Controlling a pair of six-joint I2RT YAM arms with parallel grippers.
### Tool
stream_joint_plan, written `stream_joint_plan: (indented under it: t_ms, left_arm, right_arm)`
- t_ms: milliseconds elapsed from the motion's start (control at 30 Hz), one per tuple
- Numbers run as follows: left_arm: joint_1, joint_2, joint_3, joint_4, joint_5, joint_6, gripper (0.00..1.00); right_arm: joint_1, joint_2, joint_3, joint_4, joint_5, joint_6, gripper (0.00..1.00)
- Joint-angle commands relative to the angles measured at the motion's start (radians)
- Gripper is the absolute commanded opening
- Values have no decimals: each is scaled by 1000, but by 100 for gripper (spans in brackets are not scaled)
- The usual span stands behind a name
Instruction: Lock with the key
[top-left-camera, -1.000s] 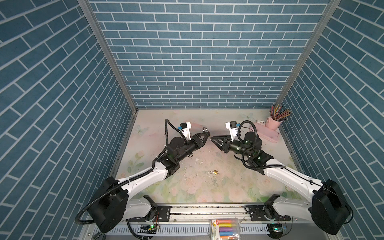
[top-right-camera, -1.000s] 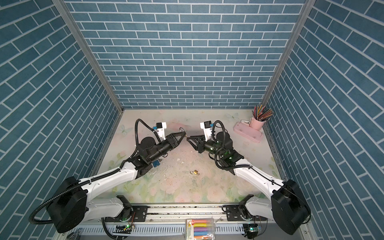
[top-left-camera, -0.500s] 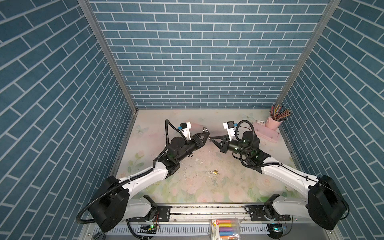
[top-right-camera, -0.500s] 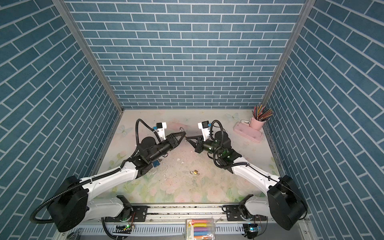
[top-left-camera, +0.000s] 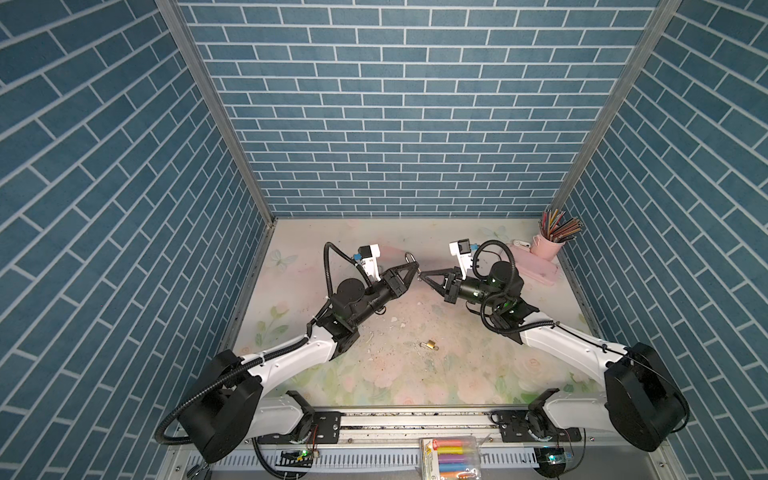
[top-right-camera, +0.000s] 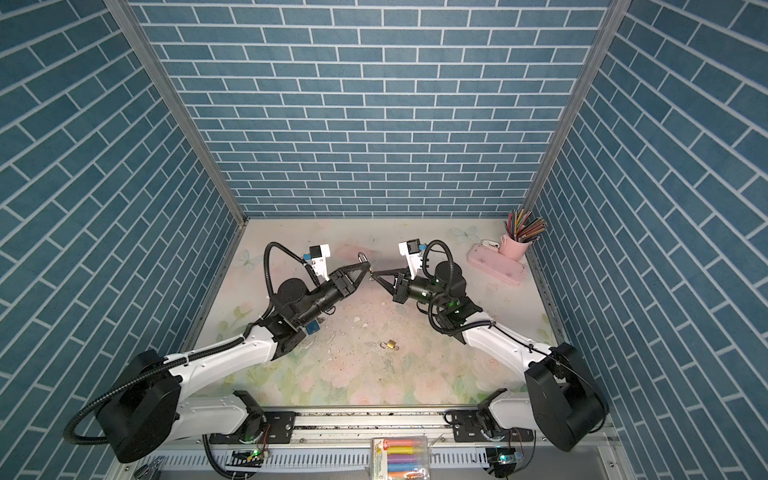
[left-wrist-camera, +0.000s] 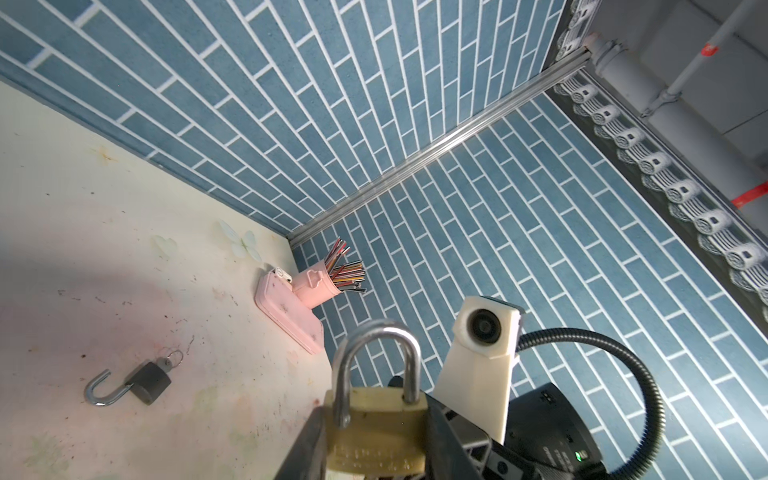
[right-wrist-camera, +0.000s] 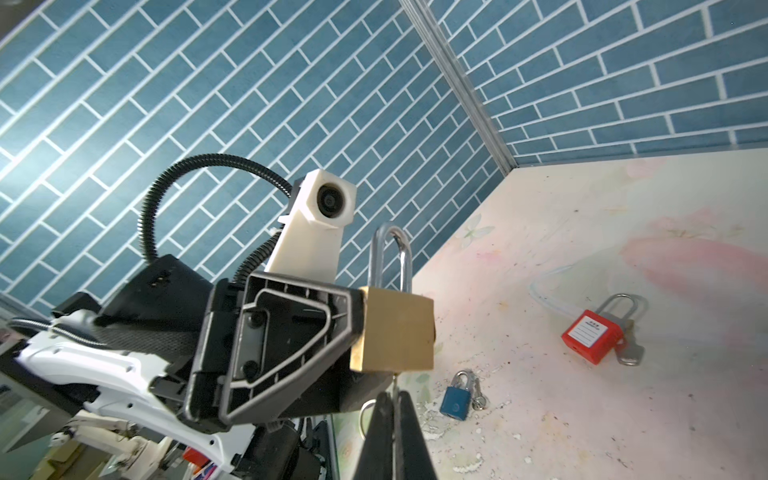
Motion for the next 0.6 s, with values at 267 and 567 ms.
stream_joint_plan:
  t_ms: [267,567]
  left_arm:
    - [2,10,-19,311,164,88,0]
    - [2,-6,23,142,140,153,0]
  right_arm:
    - [-24,83,-11,236,-258,157,0]
    - [-24,74,14,93,-223,79,0]
